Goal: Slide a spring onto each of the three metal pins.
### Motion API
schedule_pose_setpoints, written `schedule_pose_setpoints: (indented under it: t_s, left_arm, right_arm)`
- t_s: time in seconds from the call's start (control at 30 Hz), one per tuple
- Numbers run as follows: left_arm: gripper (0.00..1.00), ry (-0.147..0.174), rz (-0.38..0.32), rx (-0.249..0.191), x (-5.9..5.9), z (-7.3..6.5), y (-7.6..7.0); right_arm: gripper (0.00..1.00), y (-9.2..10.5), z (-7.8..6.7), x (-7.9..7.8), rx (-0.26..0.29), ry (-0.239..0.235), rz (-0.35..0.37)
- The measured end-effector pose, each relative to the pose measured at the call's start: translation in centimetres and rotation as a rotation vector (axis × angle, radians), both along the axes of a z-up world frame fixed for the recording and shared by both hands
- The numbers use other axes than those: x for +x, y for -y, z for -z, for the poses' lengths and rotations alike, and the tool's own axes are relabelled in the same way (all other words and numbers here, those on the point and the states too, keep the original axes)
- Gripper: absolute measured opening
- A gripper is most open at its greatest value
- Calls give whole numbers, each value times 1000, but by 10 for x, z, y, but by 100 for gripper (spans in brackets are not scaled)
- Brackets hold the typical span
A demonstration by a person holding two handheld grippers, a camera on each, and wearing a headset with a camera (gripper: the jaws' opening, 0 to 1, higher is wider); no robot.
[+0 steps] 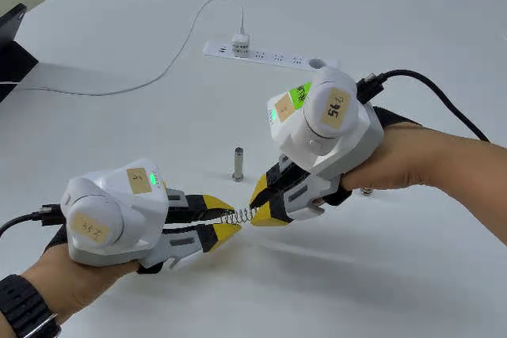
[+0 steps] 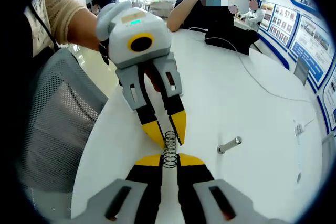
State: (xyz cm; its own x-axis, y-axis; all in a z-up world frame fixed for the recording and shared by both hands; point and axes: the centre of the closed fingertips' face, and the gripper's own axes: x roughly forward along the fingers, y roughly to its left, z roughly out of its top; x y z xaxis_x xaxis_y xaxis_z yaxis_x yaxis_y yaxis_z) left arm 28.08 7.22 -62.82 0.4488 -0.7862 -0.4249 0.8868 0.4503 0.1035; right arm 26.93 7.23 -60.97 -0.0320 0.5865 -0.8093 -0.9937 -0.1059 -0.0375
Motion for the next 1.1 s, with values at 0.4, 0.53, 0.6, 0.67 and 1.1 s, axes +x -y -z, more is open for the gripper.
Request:
schedule_pose_setpoints:
  t_s: [0.4, 0.53, 0.6, 0.67, 1.1]
  left_arm:
    - [12, -1, 1, -8, -1, -1, 3]
    - [11, -3, -2, -15, -1, -2, 4]
    - [11, -7, -4, -22, 0, -3, 4]
    - [11, -11, -6, -33, 0, -4, 5]
    - [10, -52, -31, -100, 0, -7, 6]
  right_arm:
    - [11, -14, -16, -2, 72, -1, 9]
    - [11, -19, -21, -2, 95, -2, 14]
    - [11, -21, -22, -2, 106, 1, 16]
    - [11, -24, -25, -2, 120, 1, 19]
    - [15, -27, -29, -2, 151, 3, 40]
